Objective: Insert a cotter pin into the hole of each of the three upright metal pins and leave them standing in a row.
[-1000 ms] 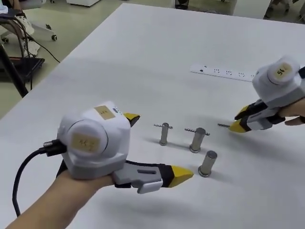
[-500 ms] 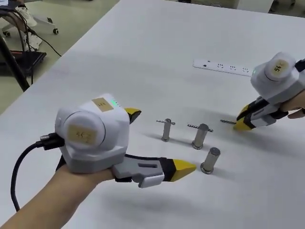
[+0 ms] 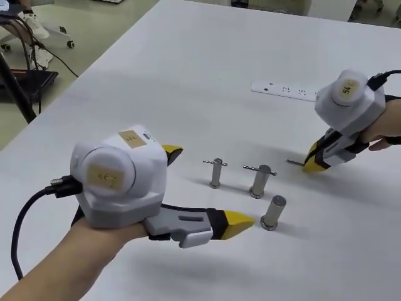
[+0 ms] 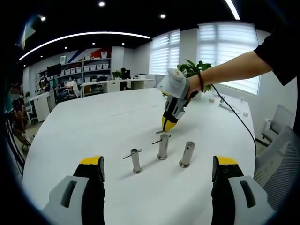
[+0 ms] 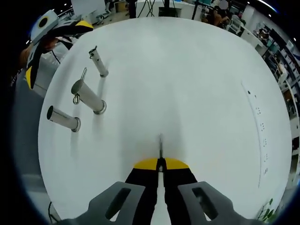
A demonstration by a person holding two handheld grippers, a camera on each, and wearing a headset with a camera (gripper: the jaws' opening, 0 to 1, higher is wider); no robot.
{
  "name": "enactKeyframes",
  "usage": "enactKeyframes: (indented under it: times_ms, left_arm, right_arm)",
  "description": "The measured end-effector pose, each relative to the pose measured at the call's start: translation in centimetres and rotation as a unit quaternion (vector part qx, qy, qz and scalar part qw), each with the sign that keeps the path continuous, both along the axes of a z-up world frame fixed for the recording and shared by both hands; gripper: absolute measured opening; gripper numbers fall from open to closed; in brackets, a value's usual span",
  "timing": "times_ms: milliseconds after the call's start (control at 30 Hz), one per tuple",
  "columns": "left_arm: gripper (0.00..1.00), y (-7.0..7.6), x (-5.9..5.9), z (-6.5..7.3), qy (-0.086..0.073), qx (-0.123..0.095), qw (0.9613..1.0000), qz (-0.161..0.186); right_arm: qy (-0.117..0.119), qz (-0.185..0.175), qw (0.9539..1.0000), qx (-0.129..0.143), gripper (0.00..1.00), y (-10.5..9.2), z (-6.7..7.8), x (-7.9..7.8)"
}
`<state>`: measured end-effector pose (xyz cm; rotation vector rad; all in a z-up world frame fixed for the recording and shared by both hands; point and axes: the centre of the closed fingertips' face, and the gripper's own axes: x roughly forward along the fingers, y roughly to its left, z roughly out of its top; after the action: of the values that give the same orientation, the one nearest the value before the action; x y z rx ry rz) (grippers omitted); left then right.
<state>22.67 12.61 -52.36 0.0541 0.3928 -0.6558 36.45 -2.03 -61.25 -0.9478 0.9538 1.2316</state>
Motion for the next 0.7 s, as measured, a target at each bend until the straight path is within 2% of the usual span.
enactKeyframes:
  times_ms: [367,467,700]
  left_arm:
    - [0.94,0.13,0.05,0.01,-0.001,0.004,1.0,0.001]
    - [0.93,-0.09,-0.07,-0.03,0.003,0.0,1.0,-0.004]
    - [0.92,-0.33,-0.16,-0.36,0.006,0.006,0.9999,-0.008]
  right_arm:
    - [-0.012,-0.001,0.9999,-0.009,0.0,-0.04,0.15,-0.25]
    - [-0.018,0.008,0.9997,-0.015,0.0,-0.14,0.03,-0.06]
    - [-0.038,0.033,0.9984,-0.026,0.0,-0.26,0.08,-0.4]
